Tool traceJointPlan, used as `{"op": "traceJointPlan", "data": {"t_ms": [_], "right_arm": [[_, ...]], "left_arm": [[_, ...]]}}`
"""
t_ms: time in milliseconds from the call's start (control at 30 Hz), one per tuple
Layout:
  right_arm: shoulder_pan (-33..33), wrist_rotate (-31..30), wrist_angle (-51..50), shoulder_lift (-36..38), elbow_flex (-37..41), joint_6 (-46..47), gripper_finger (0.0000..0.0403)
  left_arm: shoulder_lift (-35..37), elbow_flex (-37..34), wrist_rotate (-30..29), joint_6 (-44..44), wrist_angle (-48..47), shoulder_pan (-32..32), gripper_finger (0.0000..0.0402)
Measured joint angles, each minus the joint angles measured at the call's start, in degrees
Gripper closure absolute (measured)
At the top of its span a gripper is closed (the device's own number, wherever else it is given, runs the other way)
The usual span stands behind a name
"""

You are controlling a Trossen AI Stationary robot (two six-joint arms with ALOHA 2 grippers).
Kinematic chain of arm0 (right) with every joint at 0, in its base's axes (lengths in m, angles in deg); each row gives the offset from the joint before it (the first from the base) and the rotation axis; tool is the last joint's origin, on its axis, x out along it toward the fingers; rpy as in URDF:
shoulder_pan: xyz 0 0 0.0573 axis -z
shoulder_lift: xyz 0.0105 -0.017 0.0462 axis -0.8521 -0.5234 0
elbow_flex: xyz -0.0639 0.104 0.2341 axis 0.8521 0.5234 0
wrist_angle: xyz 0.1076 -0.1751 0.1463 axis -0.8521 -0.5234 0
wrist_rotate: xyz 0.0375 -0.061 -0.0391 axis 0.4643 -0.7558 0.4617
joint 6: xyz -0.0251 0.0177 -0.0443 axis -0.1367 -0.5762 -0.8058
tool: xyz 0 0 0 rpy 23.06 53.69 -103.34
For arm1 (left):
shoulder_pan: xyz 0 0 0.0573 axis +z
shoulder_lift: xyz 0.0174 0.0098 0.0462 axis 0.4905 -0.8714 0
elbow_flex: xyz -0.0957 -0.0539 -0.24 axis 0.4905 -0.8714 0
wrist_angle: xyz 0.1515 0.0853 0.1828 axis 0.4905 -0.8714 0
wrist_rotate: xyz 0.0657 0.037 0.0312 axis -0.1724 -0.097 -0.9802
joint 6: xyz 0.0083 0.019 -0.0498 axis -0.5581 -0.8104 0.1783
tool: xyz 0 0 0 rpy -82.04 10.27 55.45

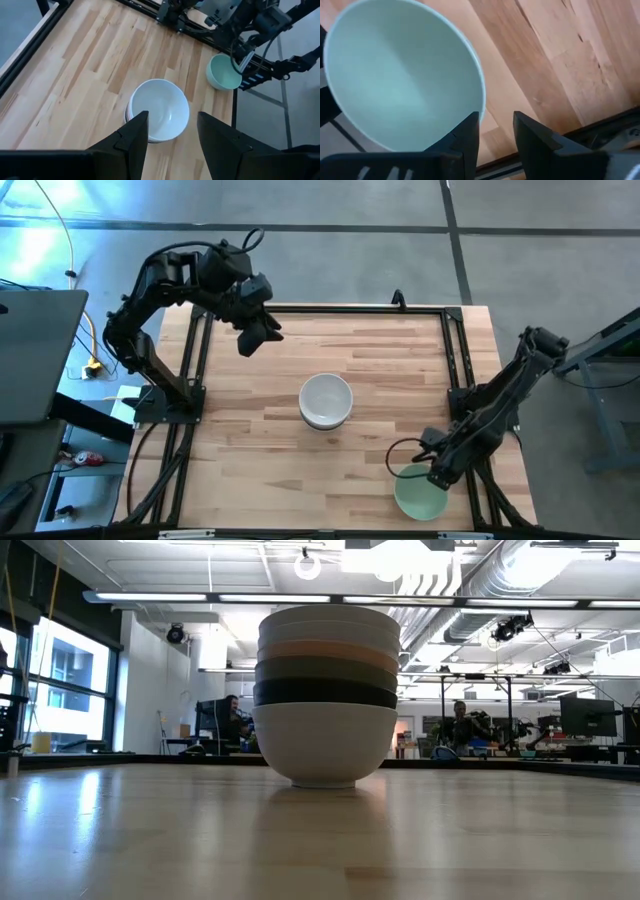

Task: Nest bowls inside each other
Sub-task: Stack the green bowl on the white bowl

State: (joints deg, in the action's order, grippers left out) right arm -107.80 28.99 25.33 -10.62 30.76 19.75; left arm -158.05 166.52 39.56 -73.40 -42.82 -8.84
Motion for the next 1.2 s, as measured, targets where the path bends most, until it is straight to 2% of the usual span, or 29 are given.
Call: {"op": "traceJointPlan", "data": {"t_ms": [600, 933, 1067, 1200], "right_arm": [[-0.02, 2.87, 2.17, -10.67, 0.00, -0.91, 0.0292], [-0.02, 2.23, 5.30, -12.44, -0.04, -0.72, 0.0297], [0.12, 2.19, 5.27, -12.44, -0.04, -0.58, 0.0323], [0.26, 2.17, 5.23, -12.44, -0.04, -0.69, 0.0377]], "left_arm": [[0.00, 0.00, -2.60, 1.19, -0.02, -3.54, 0.0245], [0.00, 0.00, -2.60, 1.41, -0.02, -3.52, 0.0245], [0.00, 0.00, -2.60, 1.41, -0.02, -3.52, 0.0245], [0.00, 0.00, -2.60, 1.31, 0.00, -3.52, 0.0245]]}}
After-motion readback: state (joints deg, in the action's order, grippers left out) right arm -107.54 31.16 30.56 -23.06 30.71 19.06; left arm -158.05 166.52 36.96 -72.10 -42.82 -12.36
